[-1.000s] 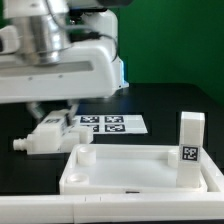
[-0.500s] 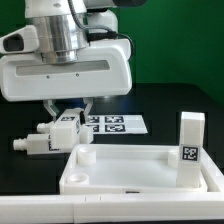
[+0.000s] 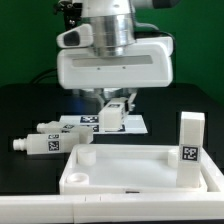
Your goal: Assemble desk
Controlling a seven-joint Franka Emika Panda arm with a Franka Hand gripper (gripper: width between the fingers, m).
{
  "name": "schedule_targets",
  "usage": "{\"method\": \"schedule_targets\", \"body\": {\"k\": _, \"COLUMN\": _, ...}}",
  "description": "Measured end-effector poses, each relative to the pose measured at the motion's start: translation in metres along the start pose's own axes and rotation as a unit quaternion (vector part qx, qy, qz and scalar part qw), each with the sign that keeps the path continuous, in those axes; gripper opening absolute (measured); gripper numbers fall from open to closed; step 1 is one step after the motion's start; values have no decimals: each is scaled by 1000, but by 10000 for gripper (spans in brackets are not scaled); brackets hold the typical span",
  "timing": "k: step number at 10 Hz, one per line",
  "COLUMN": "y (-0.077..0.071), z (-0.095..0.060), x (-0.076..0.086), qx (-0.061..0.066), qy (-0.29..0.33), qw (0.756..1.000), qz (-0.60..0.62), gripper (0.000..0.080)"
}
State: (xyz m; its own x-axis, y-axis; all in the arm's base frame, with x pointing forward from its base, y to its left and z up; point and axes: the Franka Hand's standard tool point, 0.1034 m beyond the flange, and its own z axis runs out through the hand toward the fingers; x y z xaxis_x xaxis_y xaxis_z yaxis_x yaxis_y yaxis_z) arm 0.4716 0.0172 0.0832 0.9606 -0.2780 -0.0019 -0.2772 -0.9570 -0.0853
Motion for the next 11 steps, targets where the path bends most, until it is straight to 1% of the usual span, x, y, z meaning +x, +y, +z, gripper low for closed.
{"method": "schedule_targets", "body": {"k": 1, "y": 2, "z": 1, "x": 1, "qx": -1, "qy": 0, "qw": 1000, "qz": 3, "gripper": 284}}
{"method": "schedule_targets", "body": {"k": 4, "y": 2, "z": 2, "x": -1, "qx": -1, "qy": -2, "qw": 1000, "qz": 3, "gripper": 284}}
{"method": "schedule_targets", "body": {"k": 5, "y": 1, "z": 6, "x": -11, "qx": -1, "qy": -8, "qw": 1000, "qz": 11, "gripper": 284}}
{"method": "schedule_targets", "body": {"k": 6, "y": -3, "z": 12, "x": -32, "qx": -4, "qy": -20, "qw": 1000, "qz": 13, "gripper": 284}}
{"method": "schedule_targets", "body": {"k": 7, "y": -15, "z": 20, "x": -61, "qx": -8, "qy": -27, "qw": 999, "qz": 22, "gripper": 284}}
{"method": "schedule_targets", "body": {"k": 8, "y": -24, "z": 29, "x": -83, "qx": -14, "qy": -35, "qw": 999, "qz": 27, "gripper": 284}}
{"method": "schedule_targets", "body": {"k": 9, "y": -31, "z": 35, "x": -93, "qx": -20, "qy": -38, "qw": 999, "qz": 31, "gripper": 284}}
{"method": "schedule_targets", "body": {"k": 10, "y": -30, "z": 33, "x": -89, "qx": -18, "qy": -36, "qw": 999, "qz": 27, "gripper": 284}}
{"method": "schedule_targets", "body": {"k": 11, "y": -28, "z": 34, "x": -89, "qx": -19, "qy": -36, "qw": 999, "qz": 28, "gripper": 284}}
